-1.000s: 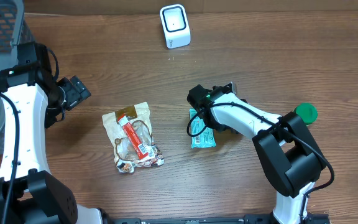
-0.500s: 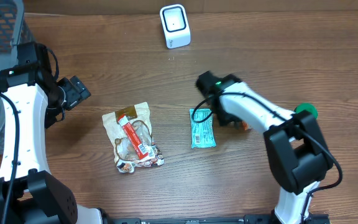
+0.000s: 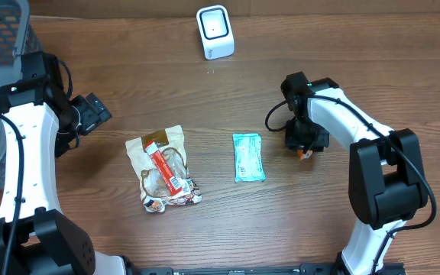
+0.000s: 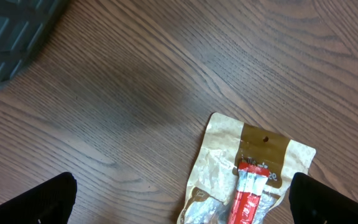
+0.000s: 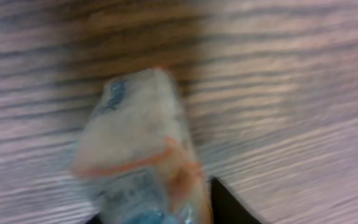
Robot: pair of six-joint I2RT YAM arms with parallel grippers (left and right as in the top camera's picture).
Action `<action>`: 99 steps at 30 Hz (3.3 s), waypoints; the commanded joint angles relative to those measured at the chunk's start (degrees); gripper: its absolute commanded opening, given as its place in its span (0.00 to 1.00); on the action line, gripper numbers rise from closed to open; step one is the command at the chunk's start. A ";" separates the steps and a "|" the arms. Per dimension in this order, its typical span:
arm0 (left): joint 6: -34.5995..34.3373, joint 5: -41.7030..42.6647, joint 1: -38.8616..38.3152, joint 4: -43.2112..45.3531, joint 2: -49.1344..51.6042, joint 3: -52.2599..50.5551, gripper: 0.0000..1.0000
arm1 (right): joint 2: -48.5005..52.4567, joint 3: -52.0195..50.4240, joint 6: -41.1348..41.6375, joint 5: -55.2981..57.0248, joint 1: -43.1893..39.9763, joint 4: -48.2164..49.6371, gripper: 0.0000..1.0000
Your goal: Scan the item barcode
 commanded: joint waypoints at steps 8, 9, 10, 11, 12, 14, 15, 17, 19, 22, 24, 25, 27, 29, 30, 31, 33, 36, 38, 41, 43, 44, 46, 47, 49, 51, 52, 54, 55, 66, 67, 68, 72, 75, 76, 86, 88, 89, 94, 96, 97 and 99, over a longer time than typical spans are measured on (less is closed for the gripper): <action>1.07 -0.22 -0.39 0.07 0.02 1.18 1.00 | -1.95 0.98 -0.07 -1.64 -0.02 2.25 0.51; 1.07 -0.22 -0.39 0.07 0.02 1.18 1.00 | -1.95 0.98 -0.09 -1.62 -0.02 3.13 0.51; 1.07 -0.24 -0.39 0.07 0.02 1.18 1.00 | -1.95 0.98 -0.09 -1.62 -0.02 3.89 0.50; 1.07 -0.22 -0.39 0.07 0.02 1.18 1.00 | -1.95 0.98 -0.09 -1.60 -0.02 4.61 0.46; 1.07 -0.22 -0.44 0.07 0.02 1.18 1.00 | -1.95 0.98 -0.07 -1.62 -0.02 5.22 0.42; 1.07 -0.22 -0.42 0.07 0.02 1.18 1.00 | -1.95 0.98 -0.07 -1.62 -0.02 6.10 0.28; 1.07 -0.22 -0.42 0.07 0.02 1.18 1.00 | -1.95 0.98 -0.04 -1.64 -0.02 6.29 0.24; 1.07 -0.22 -0.42 0.07 0.02 1.18 1.00 | -1.95 0.98 -0.02 -1.64 -0.02 6.40 0.26; 1.07 -0.22 -0.42 0.07 0.02 1.18 1.00 | -1.95 0.98 -0.02 -1.68 0.00 6.38 0.32; 1.07 -0.22 -0.42 0.07 0.02 1.18 1.00 | -1.95 0.98 -0.02 -3.02 0.00 6.32 0.47; 1.07 -0.22 -0.42 0.07 0.02 1.18 0.99 | -1.95 0.98 -0.02 -3.82 0.00 6.47 0.55; 1.07 -0.22 -0.42 0.07 0.02 1.18 1.00 | -1.95 0.98 -0.02 -3.80 0.00 6.64 0.57; 1.07 -0.22 -0.44 0.07 0.02 1.18 1.00 | -1.97 1.01 -0.04 -3.72 -0.02 7.28 0.62; 1.07 -0.22 -0.42 0.07 0.02 1.18 1.00 | -2.38 1.49 -0.02 -3.72 -0.02 7.80 0.62; 1.07 -0.24 -0.42 0.07 0.02 1.18 1.00 | -2.82 1.99 -0.02 -3.72 -0.13 7.76 0.62; 1.07 -0.22 -0.42 0.07 0.02 1.18 1.00 | -3.52 2.69 -0.04 -3.74 -0.20 7.58 0.62; 1.07 -0.22 -0.42 0.07 0.02 1.18 1.00 | -5.77 4.85 -0.09 -3.74 -0.17 6.49 0.64; 1.07 -0.24 -0.37 0.07 0.02 1.18 1.00 | -9.09 8.87 -0.61 -3.56 -0.20 3.37 0.66; 1.07 -0.22 -0.37 0.07 0.02 1.18 1.00 | -11.50 11.74 -1.68 -3.48 -0.31 0.68 0.68; 1.07 -0.24 -0.37 0.07 0.02 1.18 1.00 | -14.73 13.73 -1.66 -3.48 -1.49 -2.49 0.75; 1.07 -0.22 -0.39 0.04 0.02 1.18 1.00 | -16.59 13.81 -1.60 -3.54 -3.02 -4.31 0.86; 1.07 -0.22 -0.39 0.07 0.02 1.18 1.00 | -17.25 13.81 -1.60 -3.56 -4.00 -5.42 0.93; 1.07 -0.22 -0.39 0.07 0.02 1.18 1.00 | -17.62 13.81 -1.60 -3.56 -5.75 -7.43 1.00; 1.07 -0.22 -0.39 0.07 0.02 1.18 1.00 | -17.62 13.79 -1.60 -3.56 -6.62 -8.52 1.00; 1.07 -0.22 -0.39 0.07 0.02 1.18 1.00 | -17.59 13.68 -1.57 -3.56 -7.89 -9.22 1.00; 1.07 -0.22 -0.39 0.07 0.02 1.18 1.00 | -17.59 13.68 -1.57 -3.56 -8.48 -8.70 1.00; 1.07 -0.22 -0.39 0.07 0.02 1.18 1.00 | -17.59 13.68 -1.57 -3.58 -8.63 -8.48 1.00; 1.07 -0.22 -0.39 0.07 0.02 1.18 1.00 | -17.59 13.68 -1.57 -3.56 -8.70 -8.50 1.00; 1.07 -0.22 -0.39 0.07 0.02 1.18 1.00 | -17.59 13.68 -1.57 -3.56 -8.68 -8.50 1.00; 1.07 -0.22 -0.39 0.07 0.02 1.18 1.00 | -17.59 13.68 -1.57 -3.56 -8.70 -8.50 1.00; 1.07 -0.22 -0.39 0.07 0.02 1.18 1.00 | -17.59 13.68 -1.57 -3.58 -8.70 -8.48 1.00; 1.07 -0.22 -0.39 0.07 0.02 1.18 1.00 | -17.59 13.68 -1.57 -3.56 -8.70 -8.50 1.00; 1.07 -0.22 -0.39 0.07 0.02 1.18 1.00 | -17.59 13.68 -1.57 -3.56 -8.70 -8.50 1.00; 1.07 -0.22 -0.39 0.07 0.02 1.18 1.00 | -17.59 13.68 -1.57 -3.56 -8.70 -8.48 1.00; 1.07 -0.22 -0.39 0.07 0.02 1.18 1.00 | -17.59 13.68 -1.57 -3.58 -8.70 -8.50 1.00; 1.07 -0.22 -0.39 0.07 0.02 1.18 1.00 | -17.59 13.68 -1.57 -3.56 -8.70 -8.50 1.00; 1.07 -0.22 -0.39 0.07 0.02 1.18 1.00 | -17.59 13.68 -1.57 -3.56 -8.70 -8.48 1.00; 1.07 -0.22 -0.39 0.09 0.02 1.18 1.00 | -17.59 13.68 -1.57 -3.56 -8.70 -8.50 1.00; 1.07 -0.22 -0.39 0.07 0.02 1.18 1.00 | -17.59 13.68 -1.57 -3.56 -8.70 -8.48 1.00; 1.07 -0.22 -0.39 0.07 0.02 1.18 1.00 | -17.59 13.68 -1.57 -3.56 -8.70 -8.48 1.00; 1.07 -0.22 -0.39 0.07 0.02 1.18 1.00 | -17.59 13.68 -1.57 -3.56 -8.70 -8.50 1.00; 1.07 -0.22 -0.39 0.07 0.02 1.18 1.00 | -17.59 13.68 -1.57 -3.56 -8.70 -8.50 1.00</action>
